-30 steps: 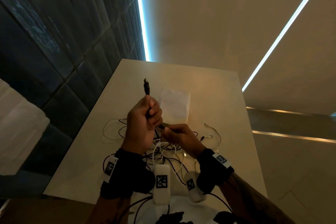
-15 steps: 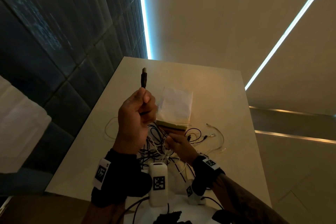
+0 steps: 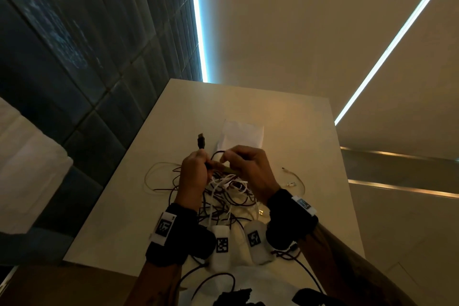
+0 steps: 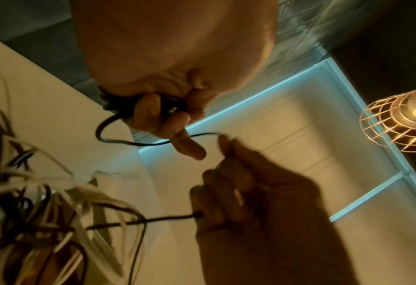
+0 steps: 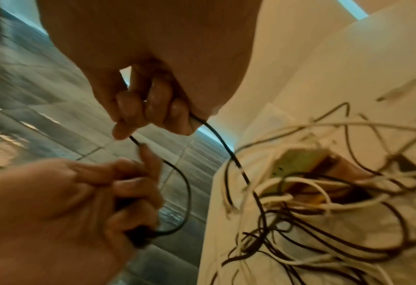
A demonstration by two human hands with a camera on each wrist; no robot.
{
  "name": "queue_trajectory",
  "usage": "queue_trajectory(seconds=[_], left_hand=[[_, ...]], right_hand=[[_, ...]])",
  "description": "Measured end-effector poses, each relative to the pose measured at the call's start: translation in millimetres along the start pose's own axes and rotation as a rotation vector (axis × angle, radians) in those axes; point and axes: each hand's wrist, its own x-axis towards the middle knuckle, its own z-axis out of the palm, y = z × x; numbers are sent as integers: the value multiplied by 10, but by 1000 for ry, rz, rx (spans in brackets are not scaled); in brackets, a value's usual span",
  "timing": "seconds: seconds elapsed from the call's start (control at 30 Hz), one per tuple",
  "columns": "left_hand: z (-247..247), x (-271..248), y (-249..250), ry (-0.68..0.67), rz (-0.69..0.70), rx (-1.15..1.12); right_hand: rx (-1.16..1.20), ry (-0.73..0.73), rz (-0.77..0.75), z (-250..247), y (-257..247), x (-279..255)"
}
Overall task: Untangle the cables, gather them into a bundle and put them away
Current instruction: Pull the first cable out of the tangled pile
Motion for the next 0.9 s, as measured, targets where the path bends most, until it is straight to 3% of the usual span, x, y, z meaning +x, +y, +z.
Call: queue_trajectory(seconds=[0.1, 0.2, 0.3, 0.57, 0.9], left_hand=[[-24, -13, 17, -31, -87, -208], [-47, -75, 127, -222, -153, -525], [-15, -114, 182, -359, -168, -670], [-29, -125, 301, -519, 70, -663], [-55, -177, 382, -531, 112, -608]], right_hand=[[28, -117, -48, 44, -54, -62], [35, -179, 4, 9, 19, -124], [49, -230, 56, -20, 102, -174], [-53, -140, 153, -218, 620, -192], [-152, -86, 105, -197, 955, -109]])
